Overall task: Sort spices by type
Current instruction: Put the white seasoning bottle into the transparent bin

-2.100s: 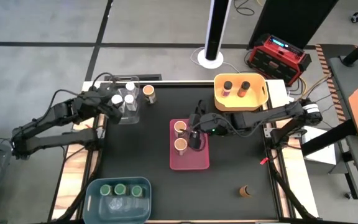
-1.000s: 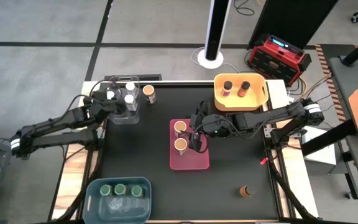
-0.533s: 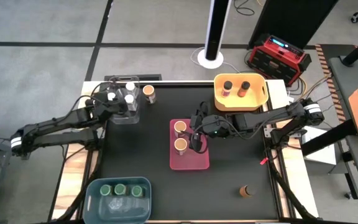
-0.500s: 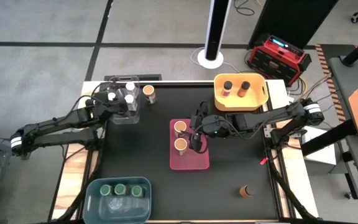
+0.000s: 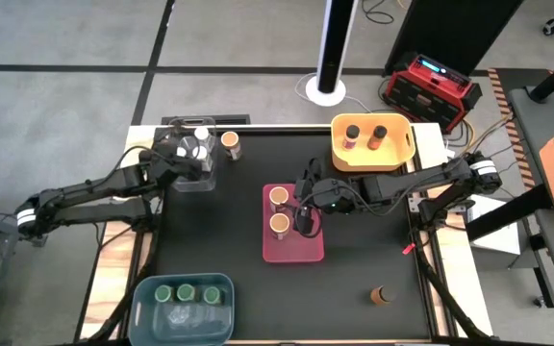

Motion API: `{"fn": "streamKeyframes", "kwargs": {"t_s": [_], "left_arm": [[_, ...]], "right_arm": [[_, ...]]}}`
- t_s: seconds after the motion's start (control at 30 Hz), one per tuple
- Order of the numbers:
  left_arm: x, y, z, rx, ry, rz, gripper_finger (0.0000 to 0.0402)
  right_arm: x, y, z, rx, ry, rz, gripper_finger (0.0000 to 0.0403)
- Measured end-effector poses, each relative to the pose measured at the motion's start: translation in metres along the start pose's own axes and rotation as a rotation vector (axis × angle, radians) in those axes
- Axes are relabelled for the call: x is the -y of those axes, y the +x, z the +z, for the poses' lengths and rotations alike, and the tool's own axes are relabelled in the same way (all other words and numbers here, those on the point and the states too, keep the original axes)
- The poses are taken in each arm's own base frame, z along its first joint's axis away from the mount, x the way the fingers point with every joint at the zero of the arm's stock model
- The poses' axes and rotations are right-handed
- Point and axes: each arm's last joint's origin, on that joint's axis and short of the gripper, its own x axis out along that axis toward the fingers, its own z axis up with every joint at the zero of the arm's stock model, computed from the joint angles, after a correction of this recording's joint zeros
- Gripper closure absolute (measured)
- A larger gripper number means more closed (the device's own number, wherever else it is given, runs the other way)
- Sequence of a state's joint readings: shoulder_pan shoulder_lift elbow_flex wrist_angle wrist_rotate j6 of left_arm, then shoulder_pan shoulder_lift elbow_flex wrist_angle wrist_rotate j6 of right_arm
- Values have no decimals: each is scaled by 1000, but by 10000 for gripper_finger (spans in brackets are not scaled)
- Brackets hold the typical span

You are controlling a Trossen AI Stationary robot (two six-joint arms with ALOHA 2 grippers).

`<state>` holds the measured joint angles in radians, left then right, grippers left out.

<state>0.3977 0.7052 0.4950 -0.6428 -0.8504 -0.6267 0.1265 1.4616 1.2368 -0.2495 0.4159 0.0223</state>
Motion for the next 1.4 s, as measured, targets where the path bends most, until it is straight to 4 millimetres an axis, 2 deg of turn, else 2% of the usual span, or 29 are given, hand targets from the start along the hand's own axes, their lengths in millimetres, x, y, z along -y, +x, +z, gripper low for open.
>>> {"fn": "streamKeyframes", "kwargs": {"t_s": [0.33, 0.57, 1.0, 1.4], "left_arm": [[1, 0, -1, -23, -32, -31, 209], [1, 4, -6, -15, -77, 17, 209], [7, 11, -10, -28, -88, 64, 209], [10, 15, -12, -23, -152, 104, 209]], "right_arm": [[0, 0, 0, 0, 3, 0, 120], [0, 0, -1, -2, 2, 0, 126], [0, 1, -3, -8, 0, 0, 108], [0, 1, -4, -16, -5, 0, 121]]}}
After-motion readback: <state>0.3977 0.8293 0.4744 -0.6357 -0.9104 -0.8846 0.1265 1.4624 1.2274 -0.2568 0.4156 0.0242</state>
